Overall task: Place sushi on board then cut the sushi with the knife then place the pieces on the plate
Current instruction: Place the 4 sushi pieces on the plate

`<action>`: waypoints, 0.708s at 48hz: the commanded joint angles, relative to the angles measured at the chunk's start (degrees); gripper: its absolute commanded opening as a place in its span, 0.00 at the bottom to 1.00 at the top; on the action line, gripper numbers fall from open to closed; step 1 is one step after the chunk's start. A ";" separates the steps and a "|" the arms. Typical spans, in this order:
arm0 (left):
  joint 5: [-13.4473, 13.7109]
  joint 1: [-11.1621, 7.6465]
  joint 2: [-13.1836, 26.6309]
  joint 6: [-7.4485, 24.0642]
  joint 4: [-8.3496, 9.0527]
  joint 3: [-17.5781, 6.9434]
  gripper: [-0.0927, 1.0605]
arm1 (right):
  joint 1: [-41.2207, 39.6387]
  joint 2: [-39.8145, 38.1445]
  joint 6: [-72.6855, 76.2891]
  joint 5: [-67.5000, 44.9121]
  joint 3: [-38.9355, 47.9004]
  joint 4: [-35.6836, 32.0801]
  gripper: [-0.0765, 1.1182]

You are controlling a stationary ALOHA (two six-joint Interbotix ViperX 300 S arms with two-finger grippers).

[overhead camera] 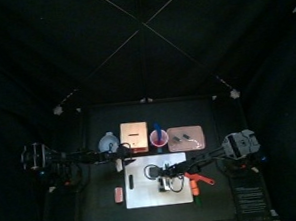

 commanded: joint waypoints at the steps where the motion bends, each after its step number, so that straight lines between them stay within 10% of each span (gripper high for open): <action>1: -0.26 0.18 -0.18 0.00 0.09 -0.70 0.81 | -0.26 -1.41 0.18 -0.44 -1.05 0.18 0.69; 34: -0.26 0.09 0.09 -0.26 -0.09 -0.88 0.81 | -17.93 -22.59 0.35 9.58 14.41 0.18 0.57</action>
